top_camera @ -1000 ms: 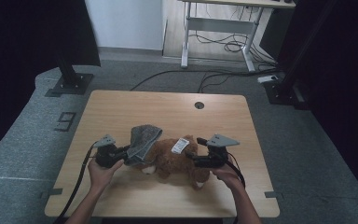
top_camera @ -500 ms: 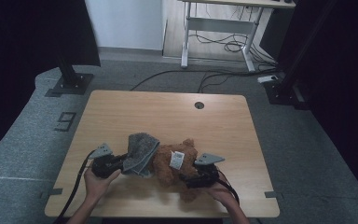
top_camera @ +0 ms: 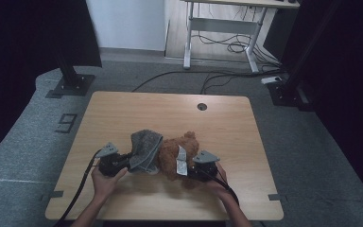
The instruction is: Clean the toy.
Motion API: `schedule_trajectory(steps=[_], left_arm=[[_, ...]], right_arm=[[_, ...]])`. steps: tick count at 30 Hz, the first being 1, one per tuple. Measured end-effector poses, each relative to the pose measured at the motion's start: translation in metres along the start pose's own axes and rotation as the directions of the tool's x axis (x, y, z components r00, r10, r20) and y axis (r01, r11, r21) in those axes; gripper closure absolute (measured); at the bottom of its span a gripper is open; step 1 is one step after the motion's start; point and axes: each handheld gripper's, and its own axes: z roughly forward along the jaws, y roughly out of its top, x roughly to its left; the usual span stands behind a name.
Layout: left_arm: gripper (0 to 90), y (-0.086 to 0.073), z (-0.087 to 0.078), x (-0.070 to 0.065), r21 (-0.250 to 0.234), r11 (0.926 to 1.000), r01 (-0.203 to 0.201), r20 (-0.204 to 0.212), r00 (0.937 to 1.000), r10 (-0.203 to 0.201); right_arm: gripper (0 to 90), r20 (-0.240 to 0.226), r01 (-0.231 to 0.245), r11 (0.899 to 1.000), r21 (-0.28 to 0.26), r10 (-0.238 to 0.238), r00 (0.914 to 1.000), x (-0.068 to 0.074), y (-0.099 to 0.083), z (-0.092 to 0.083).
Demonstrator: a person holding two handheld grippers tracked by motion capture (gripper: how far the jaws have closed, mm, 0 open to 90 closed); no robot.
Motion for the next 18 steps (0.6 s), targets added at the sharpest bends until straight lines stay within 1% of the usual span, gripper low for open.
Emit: schedule_trajectory(steps=[2, 4, 6, 9, 10, 11, 12, 14, 15, 16, 18], left_arm=[[78.6, 0.004, 0.008, 0.003, -0.005, 1.0, -0.001, -0.006, 1.0, 0.0], [78.6, 0.005, 0.01, 0.005, -0.002, 1.0, 0.001, -0.002, 1.0, -0.001], [78.5, 0.005, 0.008, 0.005, 0.006, 1.0, -0.003, 0.003, 1.0, 0.003], [78.4, 0.003, 0.0, 0.004, 0.015, 0.9999, 0.0, 0.018, 0.9998, 0.0], [78.3, 0.003, 0.0, 0.004, 0.015, 0.9999, 0.0, 0.018, 0.9998, 0.0], [78.0, 0.008, -0.009, 0.005, 0.013, 0.9983, 0.057, 0.059, 0.9966, -0.058], [78.0, 0.014, -0.014, 0.004, 0.0, 0.9974, 0.072, 0.07, 0.995, -0.071], [77.9, 0.028, -0.02, -0.004, -0.015, 0.9987, 0.048, 0.062, 0.997, -0.047], [77.9, 0.036, -0.02, -0.009, -0.015, 0.9994, 0.033, 0.063, 0.9975, -0.032], [77.8, 0.043, -0.017, -0.015, -0.008, 0.9999, 0.01, 0.065, 0.9978, -0.009], [77.6, 0.055, -0.006, -0.03, 0.01, 0.9994, -0.034, 0.073, 0.9968, 0.033]], right_arm=[[44.7, 0.021, -0.01, 1.0, -0.01, 0.011, 0.9997, -0.006, 0.001, 0.005], [44.9, 0.027, -0.017, 1.0, -0.024, 0.018, 0.9995, -0.012, 0.001, 0.007], [45.0, 0.015, -0.021, 0.999, -0.03, 0.021, 0.9997, -0.012, 0.0, 0.006], [45.8, -0.005, 0.008, 0.999, -0.04, -0.009, 0.9999, -0.009, -0.003, 0.0], [46.2, -0.011, 0.016, 0.999, -0.041, -0.016, 0.9998, -0.007, -0.005, -0.003], [46.3, -0.016, 0.024, 0.999, -0.045, -0.025, 0.9996, -0.005, -0.008, -0.006], [46.3, -0.016, 0.031, 0.998, -0.046, -0.031, 0.9994, -0.003, -0.009, -0.008], [45.6, -0.023, 0.053, 0.997, -0.05, -0.054, 0.9983, 0.002, -0.013, -0.012], [44.9, -0.022, 0.059, 0.997, -0.051, -0.061, 0.9979, 0.005, -0.015, -0.014], [44.4, -0.016, 0.075, 0.996, -0.05, -0.076, 0.997, 0.008, -0.016, -0.016], [43.8, -0.009, 0.099, 0.994, -0.052, -0.1, 0.9949, 0.011, -0.017, -0.018]])
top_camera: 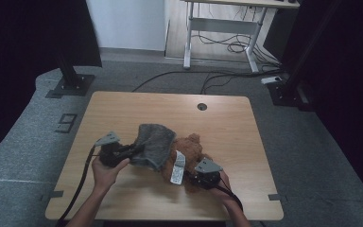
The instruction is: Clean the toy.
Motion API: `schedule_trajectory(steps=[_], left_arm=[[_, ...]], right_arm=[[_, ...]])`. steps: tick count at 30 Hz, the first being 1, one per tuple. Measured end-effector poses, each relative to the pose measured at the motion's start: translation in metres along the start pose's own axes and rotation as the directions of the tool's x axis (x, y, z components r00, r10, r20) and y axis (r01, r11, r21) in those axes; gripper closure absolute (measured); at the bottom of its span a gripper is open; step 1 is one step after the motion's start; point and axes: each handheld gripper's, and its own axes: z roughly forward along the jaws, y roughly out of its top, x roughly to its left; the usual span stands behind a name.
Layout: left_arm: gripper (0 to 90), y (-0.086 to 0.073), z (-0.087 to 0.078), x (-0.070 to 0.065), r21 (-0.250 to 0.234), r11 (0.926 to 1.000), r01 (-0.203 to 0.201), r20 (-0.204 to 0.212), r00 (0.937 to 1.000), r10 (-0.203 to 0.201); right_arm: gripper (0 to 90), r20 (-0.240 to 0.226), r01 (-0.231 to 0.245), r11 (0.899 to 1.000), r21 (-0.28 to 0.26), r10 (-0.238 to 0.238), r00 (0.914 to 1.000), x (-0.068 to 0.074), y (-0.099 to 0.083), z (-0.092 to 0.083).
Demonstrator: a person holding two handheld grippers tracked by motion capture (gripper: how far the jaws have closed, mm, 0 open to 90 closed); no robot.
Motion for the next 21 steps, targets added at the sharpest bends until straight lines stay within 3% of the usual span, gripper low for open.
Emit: schedule_trajectory(steps=[2, 4, 5, 8, 9, 11, 15, 18, 21], left_arm=[[77.6, 0.006, 0.007, -0.007, 0.007, 0.9998, -0.018, 0.012, 0.9998, 0.018], [77.6, 0.017, 0.024, -0.023, 0.02, 0.9986, -0.05, 0.045, 0.9978, 0.049], [77.7, 0.025, 0.042, -0.039, 0.039, 0.9951, -0.091, 0.076, 0.9933, 0.088], [77.6, 0.029, 0.071, -0.063, 0.089, 0.9853, -0.146, 0.109, 0.9848, 0.136], [77.6, 0.029, 0.071, -0.063, 0.089, 0.9853, -0.146, 0.109, 0.9848, 0.136], [77.6, 0.023, 0.091, -0.07, 0.132, 0.9766, -0.17, 0.101, 0.9823, 0.158], [77.6, 0.019, 0.086, -0.061, 0.125, 0.9807, -0.151, 0.096, 0.9856, 0.139], [77.6, 0.016, 0.066, -0.042, 0.116, 0.9843, -0.133, 0.023, 0.9911, 0.131], [77.5, 0.008, 0.048, -0.02, 0.113, 0.9897, -0.088, -0.017, 0.9958, 0.09]], right_arm=[[43.9, 0.004, 0.018, 1.0, -0.004, -0.018, 0.9998, 0.002, -0.001, -0.001], [44.1, 0.005, 0.026, 1.0, -0.006, -0.026, 0.9997, 0.002, -0.003, -0.002], [44.4, 0.003, 0.033, 0.999, -0.008, -0.033, 0.9994, 0.002, -0.004, -0.002], [44.6, -0.001, 0.033, 0.999, -0.007, -0.033, 0.9994, 0.002, -0.004, -0.002], [44.6, -0.001, 0.033, 0.999, -0.007, -0.033, 0.9994, 0.002, -0.004, -0.002], [46.5, 0.006, 0.044, 0.999, -0.001, -0.044, 0.999, 0.002, -0.005, -0.002], [48.7, 0.011, 0.054, 0.998, 0.008, -0.055, 0.9985, 0.002, -0.008, -0.003], [50.0, 0.006, 0.052, 0.999, 0.001, -0.052, 0.9986, 0.0, -0.01, -0.004], [50.1, 0.0, 0.046, 0.999, 0.004, -0.046, 0.9989, -0.001, -0.011, -0.004]])
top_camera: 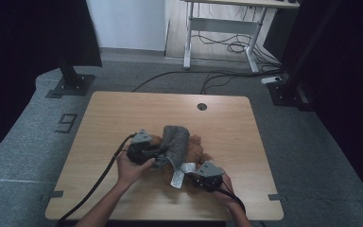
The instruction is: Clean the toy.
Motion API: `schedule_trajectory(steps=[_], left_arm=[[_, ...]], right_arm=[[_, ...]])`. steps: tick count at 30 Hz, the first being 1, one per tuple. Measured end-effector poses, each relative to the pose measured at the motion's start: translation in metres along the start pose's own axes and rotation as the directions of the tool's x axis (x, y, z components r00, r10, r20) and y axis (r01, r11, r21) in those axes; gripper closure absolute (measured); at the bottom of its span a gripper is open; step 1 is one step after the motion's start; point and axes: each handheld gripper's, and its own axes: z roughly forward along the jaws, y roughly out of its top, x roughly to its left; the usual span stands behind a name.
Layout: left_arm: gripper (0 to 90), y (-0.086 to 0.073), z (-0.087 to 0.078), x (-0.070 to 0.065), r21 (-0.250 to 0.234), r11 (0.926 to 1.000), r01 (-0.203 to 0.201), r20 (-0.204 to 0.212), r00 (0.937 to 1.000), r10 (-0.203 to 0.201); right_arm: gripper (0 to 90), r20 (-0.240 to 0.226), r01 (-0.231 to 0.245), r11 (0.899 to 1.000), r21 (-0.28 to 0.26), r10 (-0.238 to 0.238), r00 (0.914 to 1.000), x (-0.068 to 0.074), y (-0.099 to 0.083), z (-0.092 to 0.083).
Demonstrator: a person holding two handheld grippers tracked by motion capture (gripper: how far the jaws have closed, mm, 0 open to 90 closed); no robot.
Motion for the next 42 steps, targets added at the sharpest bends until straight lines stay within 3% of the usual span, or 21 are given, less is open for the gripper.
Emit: schedule_trajectory(steps=[2, 3, 8, 14, 16, 18, 21, 24, 27, 30, 31, 32, 34, 35, 36, 39, 41, 42], left_arm=[[77.5, -0.005, -0.006, 0.008, -0.003, 0.9999, 0.015, -0.004, 0.9999, -0.016], [77.6, -0.015, -0.017, 0.021, -0.027, 0.9977, 0.062, -0.003, 0.9981, -0.062], [77.4, -0.035, -0.045, 0.043, -0.075, 0.9899, 0.12, -0.042, 0.9914, -0.124], [77.3, -0.073, -0.055, 0.067, -0.043, 0.9762, 0.213, -0.08, 0.9732, -0.215], [77.3, -0.075, -0.057, 0.067, -0.052, 0.975, 0.216, -0.069, 0.9732, -0.219], [77.3, -0.067, -0.057, 0.061, -0.05, 0.9804, 0.19, -0.075, 0.9782, -0.194], [77.4, -0.047, -0.054, 0.05, -0.061, 0.9869, 0.149, -0.051, 0.987, -0.152], [77.4, -0.025, -0.047, 0.037, -0.078, 0.9905, 0.114, 0.005, 0.9935, -0.113], [77.4, -0.006, -0.03, 0.017, -0.062, 0.9962, 0.061, 0.04, 0.9975, -0.059], [77.3, 0.009, -0.009, -0.003, -0.03, 0.9994, 0.018, 0.086, 0.9962, -0.015], [77.3, 0.009, -0.009, -0.003, -0.03, 0.9994, 0.018, 0.086, 0.9962, -0.015], [77.3, 0.017, 0.005, -0.016, -0.019, 0.9998, -0.003, 0.116, 0.9932, 0.005], [77.3, 0.025, 0.016, -0.028, -0.016, 0.9996, -0.022, 0.135, 0.9906, 0.024], [77.2, 0.025, 0.016, -0.028, -0.016, 0.9996, -0.022, 0.135, 0.9906, 0.024], [77.2, 0.031, 0.027, -0.04, -0.016, 0.9991, -0.039, 0.153, 0.9873, 0.041], [77.1, 0.034, 0.033, -0.047, -0.022, 0.9989, -0.042, 0.177, 0.9831, 0.045], [77.0, 0.033, 0.045, -0.057, -0.02, 0.9995, -0.026, 0.232, 0.9721, 0.03], [76.9, 0.03, 0.05, -0.059, -0.007, 0.9995, -0.031, 0.237, 0.9711, 0.032]], right_arm=[[50.3, -0.008, -0.017, 1.0, 0.0, 0.017, 0.9998, -0.001, -0.001, 0.0], [50.6, -0.013, -0.025, 1.0, -0.001, 0.025, 0.9996, -0.002, -0.001, 0.001], [51.4, -0.015, -0.04, 0.999, 0.002, 0.04, 0.9991, -0.003, -0.001, 0.001], [51.5, -0.013, -0.042, 0.999, 0.001, 0.042, 0.9991, -0.002, -0.002, 0.0], [51.5, -0.014, -0.047, 0.999, -0.002, 0.047, 0.9988, -0.003, -0.002, 0.001], [51.5, -0.013, -0.046, 0.999, -0.003, 0.046, 0.9989, -0.003, -0.003, 0.001], [51.4, -0.008, -0.051, 0.999, -0.004, 0.051, 0.9987, -0.004, -0.004, 0.0], [51.4, -0.017, -0.052, 0.999, -0.007, 0.052, 0.9985, -0.006, -0.005, -0.001], [51.4, -0.014, -0.04, 0.999, -0.009, 0.04, 0.9991, -0.005, -0.004, -0.001], [51.4, -0.016, -0.04, 0.999, -0.009, 0.04, 0.9991, -0.005, -0.005, -0.001], [51.4, -0.015, -0.04, 0.999, -0.009, 0.039, 0.9991, -0.005, -0.005, -0.001], [51.4, -0.015, -0.041, 0.999, -0.008, 0.041, 0.999, -0.005, -0.005, -0.001], [51.4, -0.018, -0.044, 0.999, -0.007, 0.044, 0.9989, -0.005, -0.005, -0.001], [51.4, -0.018, -0.046, 0.999, -0.007, 0.046, 0.9988, -0.005, -0.005, -0.001], [51.3, -0.021, -0.046, 0.999, -0.008, 0.046, 0.9987, -0.006, -0.005, -0.001], [51.3, -0.022, -0.05, 0.999, -0.009, 0.05, 0.9985, -0.006, -0.005, -0.001], [51.3, -0.023, -0.052, 0.999, -0.008, 0.051, 0.9984, -0.006, -0.005, -0.001], [51.3, -0.025, -0.053, 0.999, -0.008, 0.053, 0.9983, -0.006, -0.005, 0.0]])
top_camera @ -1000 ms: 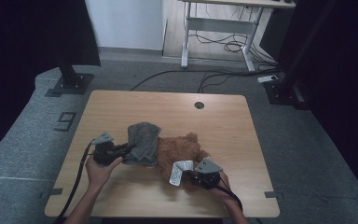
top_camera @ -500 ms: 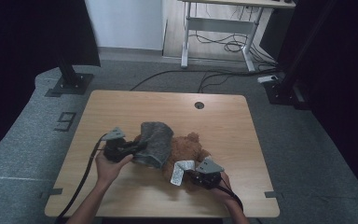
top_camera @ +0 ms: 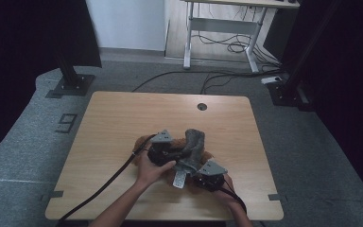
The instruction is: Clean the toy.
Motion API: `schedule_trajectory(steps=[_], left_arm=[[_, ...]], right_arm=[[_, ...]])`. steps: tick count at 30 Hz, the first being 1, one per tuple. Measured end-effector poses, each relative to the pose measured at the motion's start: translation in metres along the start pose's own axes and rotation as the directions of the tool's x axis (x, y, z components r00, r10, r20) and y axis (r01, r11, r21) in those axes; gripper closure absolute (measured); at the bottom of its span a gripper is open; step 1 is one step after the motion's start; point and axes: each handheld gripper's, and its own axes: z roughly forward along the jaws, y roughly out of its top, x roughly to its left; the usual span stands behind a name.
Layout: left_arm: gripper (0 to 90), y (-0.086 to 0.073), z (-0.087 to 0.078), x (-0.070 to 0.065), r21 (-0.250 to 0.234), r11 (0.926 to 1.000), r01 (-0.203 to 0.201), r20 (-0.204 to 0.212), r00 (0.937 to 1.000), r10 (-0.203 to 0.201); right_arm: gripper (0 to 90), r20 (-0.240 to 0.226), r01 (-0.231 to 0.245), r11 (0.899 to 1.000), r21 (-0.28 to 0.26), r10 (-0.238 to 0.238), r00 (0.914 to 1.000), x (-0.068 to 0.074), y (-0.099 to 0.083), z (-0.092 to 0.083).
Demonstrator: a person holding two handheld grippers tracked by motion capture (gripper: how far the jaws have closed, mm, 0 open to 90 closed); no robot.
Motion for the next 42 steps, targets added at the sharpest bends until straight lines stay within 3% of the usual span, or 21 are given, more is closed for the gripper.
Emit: schedule_trajectory(steps=[4, 9, 12, 15, 17, 21, 25, 27, 28, 31, 32, 33, 34, 36, 38, 39, 42], left_arm=[[76.9, -0.006, 0.008, 0.004, 0.036, 0.9993, -0.009, -0.033, 0.9994, 0.01], [77.0, -0.008, -0.011, 0.008, 0.046, 0.9977, -0.05, -0.117, 0.9917, 0.055], [76.8, -0.021, -0.032, 0.024, 0.024, 0.9997, -0.005, -0.146, 0.9893, 0.008], [76.8, -0.039, -0.056, 0.044, 0.001, 0.9986, 0.052, -0.199, 0.9787, -0.051], [77.0, -0.052, -0.072, 0.058, -0.038, 0.9938, 0.105, -0.171, 0.9791, -0.109], [77.3, -0.075, -0.101, 0.072, -0.102, 0.9858, 0.133, -0.169, 0.9743, -0.149], [77.3, -0.094, -0.121, 0.083, -0.162, 0.9705, 0.178, -0.196, 0.958, -0.209], [77.2, -0.097, -0.123, 0.085, -0.152, 0.9714, 0.182, -0.202, 0.9565, -0.211], [77.2, -0.101, -0.126, 0.086, -0.14, 0.9756, 0.169, -0.239, 0.9504, -0.199], [77.2, -0.106, -0.129, 0.089, -0.113, 0.98, 0.164, -0.296, 0.9361, -0.191], [77.2, -0.109, -0.13, 0.091, -0.108, 0.9793, 0.171, -0.306, 0.9315, -0.196], [77.2, -0.109, -0.13, 0.091, -0.108, 0.9793, 0.171, -0.306, 0.9315, -0.196], [77.2, -0.113, -0.132, 0.094, -0.093, 0.9787, 0.183, -0.325, 0.9234, -0.204], [77.2, -0.116, -0.133, 0.097, -0.084, 0.9774, 0.194, -0.34, 0.9164, -0.211], [77.4, -0.113, -0.136, 0.092, -0.129, 0.9748, 0.182, -0.338, 0.916, -0.216], [77.4, -0.107, -0.138, 0.087, -0.142, 0.9771, 0.159, -0.342, 0.9183, -0.199], [77.4, -0.082, -0.14, 0.074, -0.173, 0.9786, 0.112, -0.32, 0.9332, -0.163]], right_arm=[[51.2, -0.001, 0.001, 1.0, 0.011, -0.001, 1.0, 0.0, -0.001, 0.0], [51.5, -0.001, 0.003, 1.0, 0.012, -0.003, 1.0, 0.0, 0.0, 0.0], [52.0, -0.003, 0.01, 1.0, 0.014, -0.01, 0.9999, 0.0, -0.001, 0.0], [52.4, -0.001, 0.013, 1.0, 0.015, -0.013, 0.9999, 0.0, -0.001, 0.0], [52.4, -0.001, 0.009, 1.0, 0.013, -0.009, 1.0, -0.001, -0.002, 0.0], [53.0, 0.004, 0.011, 1.0, 0.011, -0.011, 0.9999, 0.001, -0.001, 0.002], [53.1, 0.001, 0.0, 1.0, 0.012, 0.0, 1.0, 0.001, -0.001, 0.002], [53.1, 0.001, -0.001, 1.0, 0.012, 0.001, 1.0, 0.001, -0.001, 0.002], [53.1, 0.001, 0.0, 1.0, 0.013, 0.0, 1.0, 0.001, -0.001, 0.002], [53.1, 0.002, 0.001, 1.0, 0.015, -0.001, 1.0, 0.0, -0.001, 0.001], [53.1, 0.002, 0.001, 1.0, 0.015, -0.001, 1.0, 0.0, -0.001, 0.001], [53.1, 0.002, 0.001, 1.0, 0.015, -0.001, 1.0, 0.0, -0.001, 0.001], [53.2, 0.002, 0.0, 1.0, 0.014, -0.001, 1.0, 0.0, -0.001, 0.001], [53.1, 0.001, 0.004, 1.0, 0.014, -0.004, 1.0, 0.0, -0.002, 0.001], [53.1, 0.001, -0.001, 1.0, 0.011, 0.001, 1.0, 0.0, -0.002, 0.001], [53.1, 0.003, 0.001, 1.0, 0.009, -0.001, 1.0, 0.0, -0.002, 0.001], [53.2, 0.004, -0.003, 1.0, 0.005, 0.003, 1.0, 0.0, -0.003, 0.0]])
